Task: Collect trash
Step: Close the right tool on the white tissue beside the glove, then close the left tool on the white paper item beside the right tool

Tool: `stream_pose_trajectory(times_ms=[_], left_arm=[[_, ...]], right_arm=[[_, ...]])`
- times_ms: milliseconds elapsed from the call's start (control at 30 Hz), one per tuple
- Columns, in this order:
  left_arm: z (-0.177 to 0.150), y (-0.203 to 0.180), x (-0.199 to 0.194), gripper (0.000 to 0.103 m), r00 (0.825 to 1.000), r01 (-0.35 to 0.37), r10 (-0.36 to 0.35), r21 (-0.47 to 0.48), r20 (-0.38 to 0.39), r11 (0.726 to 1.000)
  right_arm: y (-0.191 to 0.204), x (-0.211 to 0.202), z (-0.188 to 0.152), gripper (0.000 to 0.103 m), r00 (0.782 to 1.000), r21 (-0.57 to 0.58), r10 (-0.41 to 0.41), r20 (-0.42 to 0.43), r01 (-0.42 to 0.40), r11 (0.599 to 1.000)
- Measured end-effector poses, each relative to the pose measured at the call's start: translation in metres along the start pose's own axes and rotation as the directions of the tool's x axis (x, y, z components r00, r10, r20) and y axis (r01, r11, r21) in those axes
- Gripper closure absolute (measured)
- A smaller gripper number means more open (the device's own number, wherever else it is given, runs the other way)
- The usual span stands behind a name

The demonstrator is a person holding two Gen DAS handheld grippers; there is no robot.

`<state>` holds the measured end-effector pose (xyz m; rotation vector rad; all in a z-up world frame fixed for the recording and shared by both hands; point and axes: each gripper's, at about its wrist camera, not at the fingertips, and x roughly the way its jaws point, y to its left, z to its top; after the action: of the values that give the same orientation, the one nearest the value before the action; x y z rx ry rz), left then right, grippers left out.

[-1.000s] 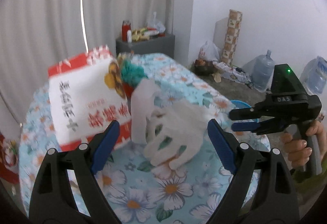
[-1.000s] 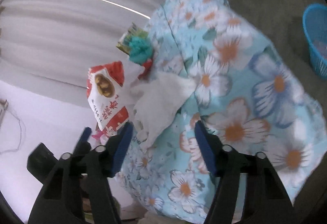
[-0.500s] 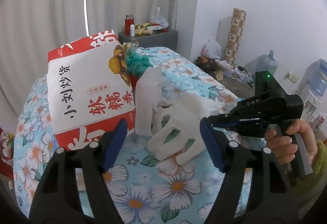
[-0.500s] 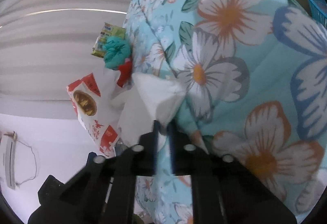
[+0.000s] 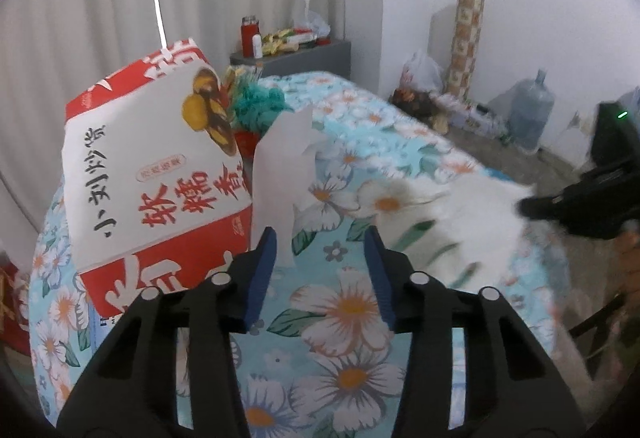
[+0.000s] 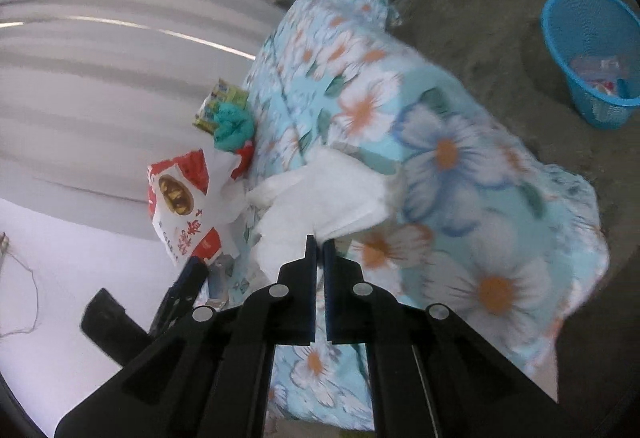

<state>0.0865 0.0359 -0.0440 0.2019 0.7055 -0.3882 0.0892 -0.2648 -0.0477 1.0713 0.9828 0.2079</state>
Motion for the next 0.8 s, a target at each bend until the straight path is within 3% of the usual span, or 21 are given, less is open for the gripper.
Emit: stream_pose_trajectory(times_ms=[133,300,400,800], left_arm=[[-0.001,-0.004,0.022,0.075,0.992,-0.117,0.118,0.034,-0.04,0.993],[0.002,0.0,0.039,0.088,0.986,-0.152,0.152,-0.004,-0.067,0.988],[0.003,0.001,0.041,0.102,0.984,-0.164,0.162,-0.015,-0.068,0.986],[0.008,0.001,0.006,0.103,0.997,-0.076,0.076,-0.067,0.005,0.995]], right_arm=[[-0.005,0.002,-0.002,0.1,1.0,0.015,0.014,-0.007,-0.014,1.0],[-0.008,0.003,-0.005,0.1,1.0,0.015,0.024,-0.018,-0.024,1.0],[-0.01,0.001,-0.004,0.1,0.999,0.018,0.032,-0.015,-0.031,0.999],[-0.013,-0.001,-0.004,0.1,0.999,0.03,0.047,-0.008,-0.047,0.998]])
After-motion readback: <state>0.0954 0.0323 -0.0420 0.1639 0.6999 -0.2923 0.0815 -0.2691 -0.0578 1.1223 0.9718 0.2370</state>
